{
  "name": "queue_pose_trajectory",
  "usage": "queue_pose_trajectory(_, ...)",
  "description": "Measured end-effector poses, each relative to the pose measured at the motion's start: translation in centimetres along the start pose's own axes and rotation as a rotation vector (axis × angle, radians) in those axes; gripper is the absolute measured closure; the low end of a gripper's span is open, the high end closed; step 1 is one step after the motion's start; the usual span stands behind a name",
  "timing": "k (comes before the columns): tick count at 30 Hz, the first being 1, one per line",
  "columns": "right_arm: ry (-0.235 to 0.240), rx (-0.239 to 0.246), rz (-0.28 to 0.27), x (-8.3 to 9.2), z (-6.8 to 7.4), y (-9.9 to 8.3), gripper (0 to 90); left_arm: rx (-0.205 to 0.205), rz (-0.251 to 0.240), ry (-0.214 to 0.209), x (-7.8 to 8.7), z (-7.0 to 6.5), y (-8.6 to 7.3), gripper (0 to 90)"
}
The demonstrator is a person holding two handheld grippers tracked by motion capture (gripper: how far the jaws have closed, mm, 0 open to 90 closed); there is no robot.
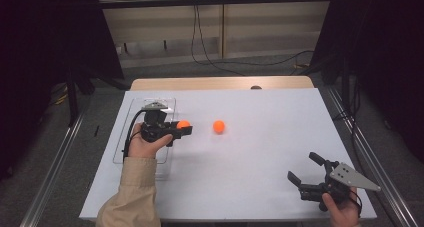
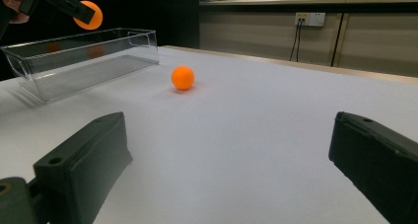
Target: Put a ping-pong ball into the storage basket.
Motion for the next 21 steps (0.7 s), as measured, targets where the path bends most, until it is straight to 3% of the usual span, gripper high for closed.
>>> queue_pose_trajectory(21,0.000,0.000,-0.001,-0.02,0.03,0.01,1.1,0.010,-0.005,0.023,0.59,1.01,-0.05,50.8)
Point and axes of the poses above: each handheld gripper's, and its own axes: x roughly backward along the jaws, y roughly out of its top, z roughly to its left, the point moved 8 cm from there along -x, roughly forward along the jaws, and after that the axes turned 9 degrees about -z, right-handed, at the moved point
